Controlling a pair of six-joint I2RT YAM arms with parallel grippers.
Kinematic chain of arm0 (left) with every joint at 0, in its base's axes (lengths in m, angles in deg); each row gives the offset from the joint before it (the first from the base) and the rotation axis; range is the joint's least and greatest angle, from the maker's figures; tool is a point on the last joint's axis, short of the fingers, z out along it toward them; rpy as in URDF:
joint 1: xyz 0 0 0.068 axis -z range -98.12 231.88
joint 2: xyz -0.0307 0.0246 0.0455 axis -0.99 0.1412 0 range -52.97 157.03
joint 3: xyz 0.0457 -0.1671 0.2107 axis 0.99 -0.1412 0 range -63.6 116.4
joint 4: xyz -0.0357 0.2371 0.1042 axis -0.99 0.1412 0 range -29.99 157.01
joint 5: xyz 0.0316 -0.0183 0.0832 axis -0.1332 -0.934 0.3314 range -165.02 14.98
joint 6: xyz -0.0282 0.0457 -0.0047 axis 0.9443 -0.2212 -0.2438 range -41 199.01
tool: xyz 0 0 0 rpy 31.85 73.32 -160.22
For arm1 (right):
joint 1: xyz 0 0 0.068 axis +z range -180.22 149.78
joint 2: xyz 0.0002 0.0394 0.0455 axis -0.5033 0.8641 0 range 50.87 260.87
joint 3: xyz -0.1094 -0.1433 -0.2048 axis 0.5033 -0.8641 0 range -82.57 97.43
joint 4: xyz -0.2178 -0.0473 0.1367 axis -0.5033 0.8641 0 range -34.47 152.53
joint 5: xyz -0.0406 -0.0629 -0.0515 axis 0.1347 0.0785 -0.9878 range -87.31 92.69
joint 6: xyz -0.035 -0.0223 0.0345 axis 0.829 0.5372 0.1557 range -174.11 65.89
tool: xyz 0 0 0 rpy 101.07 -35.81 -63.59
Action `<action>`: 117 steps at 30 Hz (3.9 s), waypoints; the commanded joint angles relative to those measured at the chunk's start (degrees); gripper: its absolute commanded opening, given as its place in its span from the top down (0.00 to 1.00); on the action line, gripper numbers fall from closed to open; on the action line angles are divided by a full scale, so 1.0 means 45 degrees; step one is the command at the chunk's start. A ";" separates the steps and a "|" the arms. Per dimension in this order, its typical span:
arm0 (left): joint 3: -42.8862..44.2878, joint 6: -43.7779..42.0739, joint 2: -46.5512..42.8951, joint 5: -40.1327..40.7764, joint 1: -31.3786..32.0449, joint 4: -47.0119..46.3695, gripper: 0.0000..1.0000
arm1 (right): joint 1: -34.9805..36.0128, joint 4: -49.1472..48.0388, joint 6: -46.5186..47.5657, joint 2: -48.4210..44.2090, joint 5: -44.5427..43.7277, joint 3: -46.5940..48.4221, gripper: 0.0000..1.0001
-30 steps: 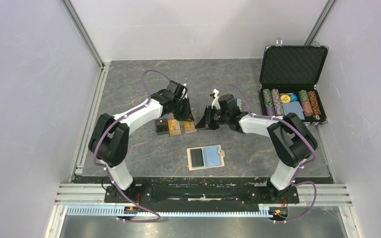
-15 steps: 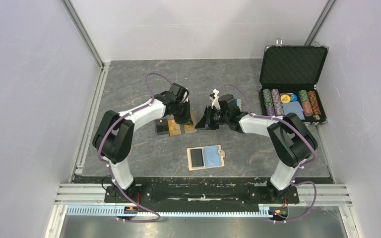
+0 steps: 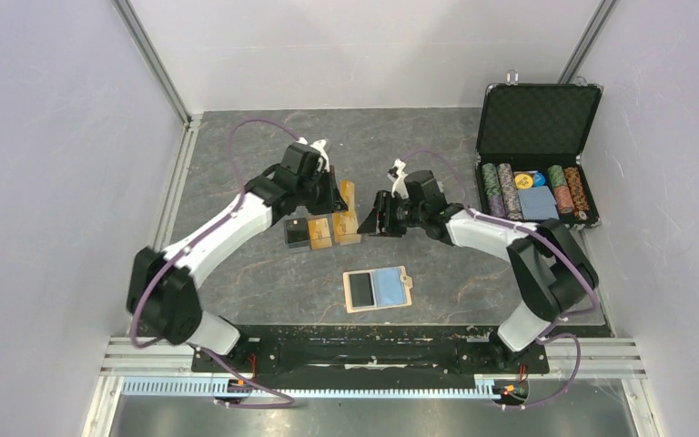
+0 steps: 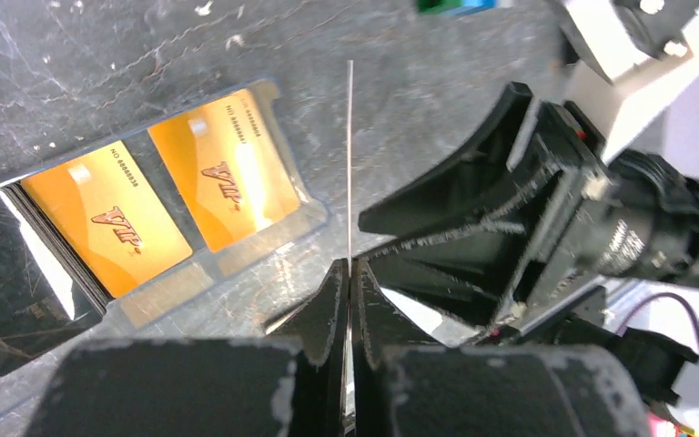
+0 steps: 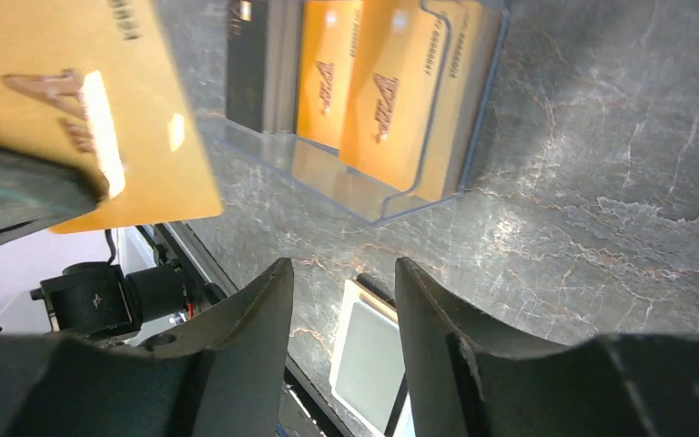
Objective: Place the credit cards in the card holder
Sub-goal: Pick up the credit card from the storage box, then insert the credit card into the card holder.
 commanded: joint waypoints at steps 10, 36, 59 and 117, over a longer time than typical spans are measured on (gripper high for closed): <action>-0.5954 0.2543 -0.5061 -0.2408 0.0012 -0.4244 0.96 | -0.1153 0.1890 0.1881 -0.3665 -0.0550 -0.2484 0.35; -0.7875 0.5163 -0.2525 -0.2359 0.3147 -0.7519 0.98 | -0.1810 0.0634 0.0178 -0.5920 0.1426 -0.7760 0.59; -0.6900 0.3887 -0.0738 -0.2344 0.3427 -0.5779 0.98 | -0.1820 0.0265 0.0108 -0.5950 0.1498 -0.8204 0.63; -0.4214 0.2559 0.1800 -0.2995 0.4349 -0.2581 0.61 | -0.1808 0.0298 0.0474 -0.5647 0.1412 -0.7906 0.64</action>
